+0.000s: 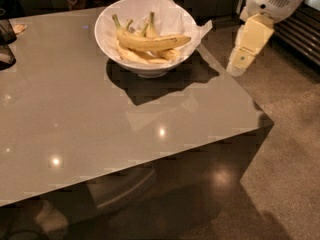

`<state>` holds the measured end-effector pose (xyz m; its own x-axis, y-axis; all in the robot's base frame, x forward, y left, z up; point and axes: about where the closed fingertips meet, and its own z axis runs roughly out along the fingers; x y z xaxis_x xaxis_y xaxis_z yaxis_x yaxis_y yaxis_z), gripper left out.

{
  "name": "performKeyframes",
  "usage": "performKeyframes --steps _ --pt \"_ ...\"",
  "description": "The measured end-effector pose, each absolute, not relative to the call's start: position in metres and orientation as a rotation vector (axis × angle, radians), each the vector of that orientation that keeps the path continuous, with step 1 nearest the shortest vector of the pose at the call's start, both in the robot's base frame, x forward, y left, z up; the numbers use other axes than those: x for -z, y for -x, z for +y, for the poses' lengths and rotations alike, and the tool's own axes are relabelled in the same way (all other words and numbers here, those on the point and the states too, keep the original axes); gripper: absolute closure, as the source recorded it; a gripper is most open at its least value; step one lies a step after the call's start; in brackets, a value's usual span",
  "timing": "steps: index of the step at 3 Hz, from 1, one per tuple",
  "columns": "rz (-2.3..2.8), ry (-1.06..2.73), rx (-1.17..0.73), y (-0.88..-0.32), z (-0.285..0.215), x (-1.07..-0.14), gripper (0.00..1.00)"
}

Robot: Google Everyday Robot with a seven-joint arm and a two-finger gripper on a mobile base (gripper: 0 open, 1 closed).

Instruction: Pick banana from white bowl

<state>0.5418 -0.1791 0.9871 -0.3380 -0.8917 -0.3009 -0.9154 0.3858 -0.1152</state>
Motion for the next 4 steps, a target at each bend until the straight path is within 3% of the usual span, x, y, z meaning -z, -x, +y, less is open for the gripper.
performKeyframes --steps 2,4 --pt "2.277 1.537 -0.140 -0.562 -0.174 -0.993 0.00" --pt "2.165 1.552 -0.306 -0.616 -0.150 -0.996 0.00"
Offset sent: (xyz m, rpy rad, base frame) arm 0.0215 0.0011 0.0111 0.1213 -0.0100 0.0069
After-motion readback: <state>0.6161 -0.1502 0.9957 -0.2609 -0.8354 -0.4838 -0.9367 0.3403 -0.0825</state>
